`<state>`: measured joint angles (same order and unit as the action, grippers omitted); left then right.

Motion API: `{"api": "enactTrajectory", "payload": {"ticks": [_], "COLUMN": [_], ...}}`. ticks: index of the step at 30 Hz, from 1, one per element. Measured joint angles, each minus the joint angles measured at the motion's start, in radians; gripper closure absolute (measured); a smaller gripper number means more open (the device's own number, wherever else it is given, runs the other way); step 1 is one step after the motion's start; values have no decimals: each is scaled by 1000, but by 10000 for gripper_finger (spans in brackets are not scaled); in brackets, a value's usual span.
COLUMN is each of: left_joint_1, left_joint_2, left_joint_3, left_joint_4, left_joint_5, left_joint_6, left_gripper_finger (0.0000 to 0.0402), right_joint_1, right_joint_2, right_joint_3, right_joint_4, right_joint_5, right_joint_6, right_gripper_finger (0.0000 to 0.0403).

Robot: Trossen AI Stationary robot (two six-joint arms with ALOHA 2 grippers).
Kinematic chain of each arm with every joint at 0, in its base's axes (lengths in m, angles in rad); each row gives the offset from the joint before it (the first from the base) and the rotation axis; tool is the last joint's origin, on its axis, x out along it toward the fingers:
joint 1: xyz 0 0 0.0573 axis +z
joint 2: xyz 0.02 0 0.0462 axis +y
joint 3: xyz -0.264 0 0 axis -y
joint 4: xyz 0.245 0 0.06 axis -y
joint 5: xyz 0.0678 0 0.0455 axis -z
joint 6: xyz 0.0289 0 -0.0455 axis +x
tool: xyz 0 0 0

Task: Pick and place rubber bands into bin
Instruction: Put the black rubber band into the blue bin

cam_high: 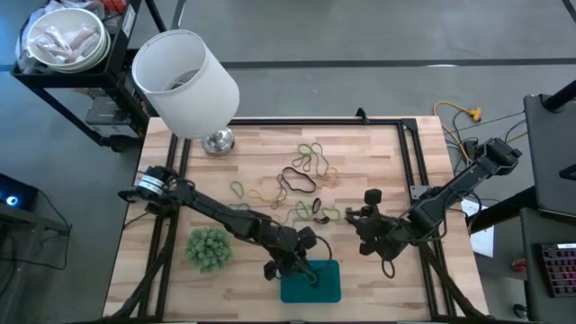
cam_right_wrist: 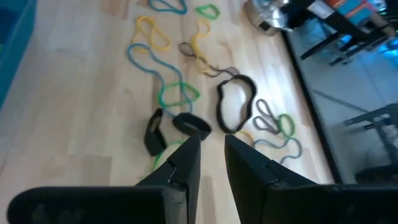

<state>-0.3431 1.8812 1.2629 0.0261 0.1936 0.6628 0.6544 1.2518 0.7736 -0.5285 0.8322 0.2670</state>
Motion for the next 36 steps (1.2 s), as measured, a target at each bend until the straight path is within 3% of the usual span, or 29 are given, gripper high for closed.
{"api": "enactTrajectory", "payload": {"ticks": [4, 10, 17, 24, 30, 36], "left_joint_1": [0, -4, -12, -17, -19, -19], "left_joint_2": [-8, -68, -170, -301, -387, -448], "left_joint_3": [1, -15, -32, -74, -173, -235], "left_joint_4": [-1, -33, -212, -316, -288, -233], "left_joint_5": [-54, -340, -607, -637, -656, -675], "left_joint_6": [5, 0, -101, -240, -263, -265], "left_gripper_finger": [297, 297, 297, 297, 297, 297], "right_joint_1": [0, 0, -2, -37, -71, -82], "right_joint_2": [0, 0, 0, -6, -6, -6], "right_joint_3": [-15, -74, -195, -258, -308, -333], "right_joint_4": [-1, -17, -15, 7, 159, 202], "right_joint_5": [-34, -147, -156, -157, -207, -210], "right_joint_6": [36, 178, 386, 547, 498, 484], "right_gripper_finger": [335, 335, 335, 324, 283, 234]}}
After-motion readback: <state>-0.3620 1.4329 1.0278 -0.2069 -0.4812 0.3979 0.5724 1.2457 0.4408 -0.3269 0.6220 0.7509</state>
